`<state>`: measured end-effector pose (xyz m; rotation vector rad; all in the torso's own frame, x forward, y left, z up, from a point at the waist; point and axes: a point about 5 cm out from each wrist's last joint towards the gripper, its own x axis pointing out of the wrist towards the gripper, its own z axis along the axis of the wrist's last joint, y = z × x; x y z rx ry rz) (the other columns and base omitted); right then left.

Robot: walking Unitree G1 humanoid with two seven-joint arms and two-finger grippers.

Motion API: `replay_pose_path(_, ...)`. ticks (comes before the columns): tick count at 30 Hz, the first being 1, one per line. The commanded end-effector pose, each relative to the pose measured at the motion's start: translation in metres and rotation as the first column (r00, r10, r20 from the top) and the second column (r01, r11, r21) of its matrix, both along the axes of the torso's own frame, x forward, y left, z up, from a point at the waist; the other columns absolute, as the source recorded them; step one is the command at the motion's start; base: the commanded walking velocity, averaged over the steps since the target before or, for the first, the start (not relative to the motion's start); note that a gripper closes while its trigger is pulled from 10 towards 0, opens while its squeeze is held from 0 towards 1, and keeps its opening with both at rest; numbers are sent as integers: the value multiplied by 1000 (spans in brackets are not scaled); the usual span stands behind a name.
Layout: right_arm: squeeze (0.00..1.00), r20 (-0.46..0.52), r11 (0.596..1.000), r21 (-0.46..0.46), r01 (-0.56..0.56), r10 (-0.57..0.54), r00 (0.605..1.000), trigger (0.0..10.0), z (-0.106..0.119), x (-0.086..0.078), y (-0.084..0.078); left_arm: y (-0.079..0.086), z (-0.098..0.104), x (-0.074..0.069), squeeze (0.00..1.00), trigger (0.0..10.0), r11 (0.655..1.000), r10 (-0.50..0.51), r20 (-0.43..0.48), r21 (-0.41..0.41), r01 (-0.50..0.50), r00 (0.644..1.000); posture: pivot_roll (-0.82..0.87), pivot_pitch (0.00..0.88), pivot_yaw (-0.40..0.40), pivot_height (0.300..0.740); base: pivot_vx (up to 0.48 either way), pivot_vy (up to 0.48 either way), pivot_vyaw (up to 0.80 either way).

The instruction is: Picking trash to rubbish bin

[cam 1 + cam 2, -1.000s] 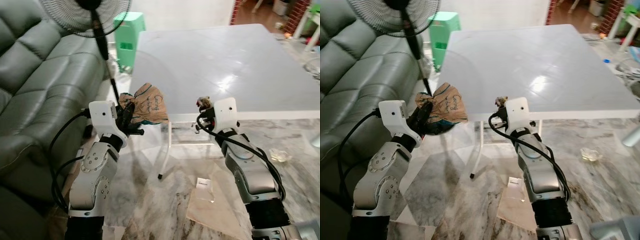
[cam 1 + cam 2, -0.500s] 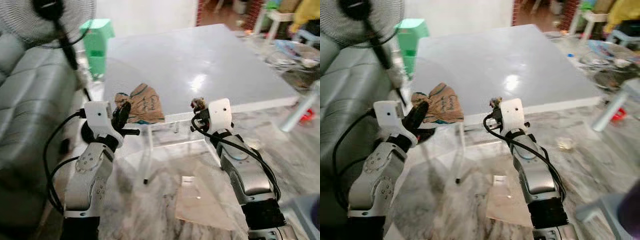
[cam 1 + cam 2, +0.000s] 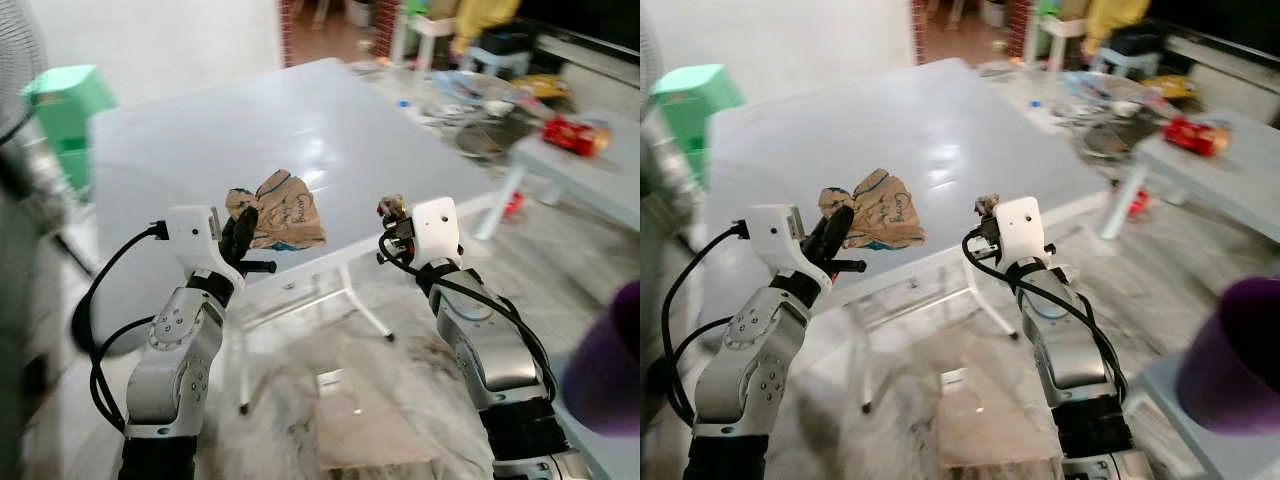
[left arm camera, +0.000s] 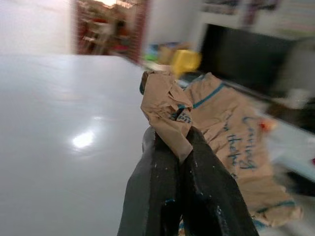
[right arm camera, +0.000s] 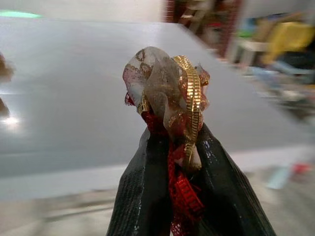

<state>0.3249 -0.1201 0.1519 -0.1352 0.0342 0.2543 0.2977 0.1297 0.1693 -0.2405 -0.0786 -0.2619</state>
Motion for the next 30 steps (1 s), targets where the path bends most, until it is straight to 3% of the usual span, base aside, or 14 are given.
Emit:
replay_pose_path(1,0,-6,1000,4,7,-7,1000,10000,1,0,-1,-4,1,-2,0,0,1000,-27,3,10,27,1000,3,31,39,740,0,0,-556)
replay_pose_path(13,0,-6,1000,-1,10,-10,1000,10000,1,1,-1,-3,1,-2,0,0,999,-31,3,12,31,1000,4,28,38,740,0,0,-603)
replay_pose_path(30,0,0,1000,3,10,-10,1000,10000,2,3,-1,-4,0,-2,0,0,999,-41,2,22,41,999,5,23,39,740,280,0,-776)
